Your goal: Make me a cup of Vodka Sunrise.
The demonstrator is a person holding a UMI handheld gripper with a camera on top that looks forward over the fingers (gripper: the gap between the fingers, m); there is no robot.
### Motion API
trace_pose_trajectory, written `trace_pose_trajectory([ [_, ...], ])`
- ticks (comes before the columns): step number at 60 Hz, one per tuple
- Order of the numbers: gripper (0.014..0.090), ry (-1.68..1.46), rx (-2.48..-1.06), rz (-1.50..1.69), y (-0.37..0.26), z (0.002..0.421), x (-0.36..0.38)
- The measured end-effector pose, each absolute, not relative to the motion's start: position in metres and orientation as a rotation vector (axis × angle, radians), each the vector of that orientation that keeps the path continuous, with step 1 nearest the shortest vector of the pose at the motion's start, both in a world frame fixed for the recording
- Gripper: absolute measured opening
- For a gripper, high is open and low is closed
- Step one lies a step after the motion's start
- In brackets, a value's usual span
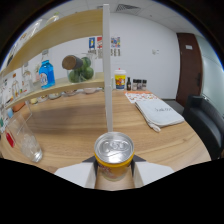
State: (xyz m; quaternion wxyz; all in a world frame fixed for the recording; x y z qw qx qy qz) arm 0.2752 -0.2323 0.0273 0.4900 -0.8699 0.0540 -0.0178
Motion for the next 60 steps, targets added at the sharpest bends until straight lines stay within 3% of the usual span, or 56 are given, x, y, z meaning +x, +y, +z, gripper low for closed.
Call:
trace_pose_trajectory([
  [5,0.0605,0.139,-2.131,-0.075,-0.237,0.027,0.279],
  [9,0.0816,0.143,-2.145,-0.114,-0.241,0.030,0.283],
  [11,0.0863,0.147,-2.144,-0.125,-0.243,0.035,0.283],
  [30,0.0857,0.109,-2.018,-0.077,-0.282,0.132,0.205],
  [50,0.0859,0.060,-2.034,0.067,-0.318,0.119,0.052],
  [60,0.0856,0.041,-1.956,0.101,-0.286,0.155,0.003],
])
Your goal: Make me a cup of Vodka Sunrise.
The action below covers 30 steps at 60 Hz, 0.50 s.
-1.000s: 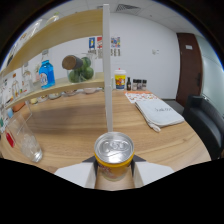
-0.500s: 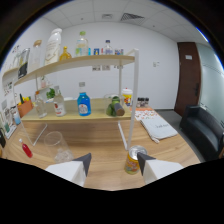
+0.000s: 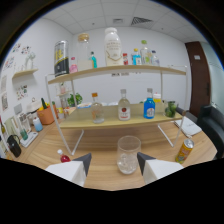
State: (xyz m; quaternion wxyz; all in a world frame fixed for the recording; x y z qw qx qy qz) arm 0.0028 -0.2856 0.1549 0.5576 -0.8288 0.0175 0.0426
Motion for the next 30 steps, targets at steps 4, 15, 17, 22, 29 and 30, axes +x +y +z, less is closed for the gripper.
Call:
trace_pose_trajectory([
  [4,0.0857,0.018,-1.911,0.108,-0.264,0.175,-0.016],
  [15,0.0848,-0.028,-1.844,0.115,-0.194,0.209,-0.050],
  [17,0.0845,-0.039,-1.838,0.107,-0.180,0.211,-0.054],
  [22,0.0818,-0.056,-1.845,0.061,-0.152,0.209,-0.056],
  [29,0.0682,-0.046,-1.866,0.036,-0.124,0.200,-0.056],
  [30,0.0653,-0.040,-1.871,0.032,-0.121,0.198,-0.055],
])
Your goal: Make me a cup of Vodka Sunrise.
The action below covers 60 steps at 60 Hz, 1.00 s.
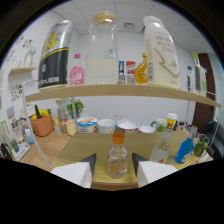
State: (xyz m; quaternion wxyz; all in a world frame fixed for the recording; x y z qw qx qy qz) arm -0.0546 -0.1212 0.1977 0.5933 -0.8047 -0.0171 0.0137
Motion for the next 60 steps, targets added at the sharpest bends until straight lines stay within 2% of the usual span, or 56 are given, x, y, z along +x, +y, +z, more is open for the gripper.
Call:
trace_pose_trajectory([
  [9,0.0376,0.006,-1.888,0.017,-0.108,0.187,-0.047],
  [10,0.0369,0.009,-1.882,0.013,-0.108,0.188,-0.047],
  [23,0.0358,0.002,-1.878,0.009,-0.113,0.191,-0.049],
  [31,0.0355,-0.021,-1.843,0.028,-0.126,0.209,-0.054],
  [47,0.0354,-0.039,-1.788,0.089,-0.186,0.242,-0.066],
  [60,0.0353,-0.041,-1.850,0.109,-0.248,0.205,-0.072],
])
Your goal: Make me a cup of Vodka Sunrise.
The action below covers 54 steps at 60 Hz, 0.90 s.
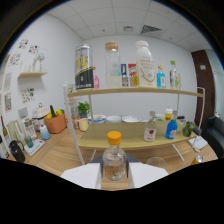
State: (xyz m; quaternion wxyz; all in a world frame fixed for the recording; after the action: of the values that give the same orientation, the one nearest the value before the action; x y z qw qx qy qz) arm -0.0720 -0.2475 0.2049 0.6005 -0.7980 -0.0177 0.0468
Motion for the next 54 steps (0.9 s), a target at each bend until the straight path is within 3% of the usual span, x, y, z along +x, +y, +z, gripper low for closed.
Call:
trace_pose_trajectory([
  [9,0.0353,-0.022,-1.908,0.101,-0.257,0.164,-0.073],
  [37,0.0351,0.056,-2.118,0.043,-0.205,0.044,-0.076],
  [54,0.0357,0.069,-2.197,0.069,-0.209,0.017,-0.082],
])
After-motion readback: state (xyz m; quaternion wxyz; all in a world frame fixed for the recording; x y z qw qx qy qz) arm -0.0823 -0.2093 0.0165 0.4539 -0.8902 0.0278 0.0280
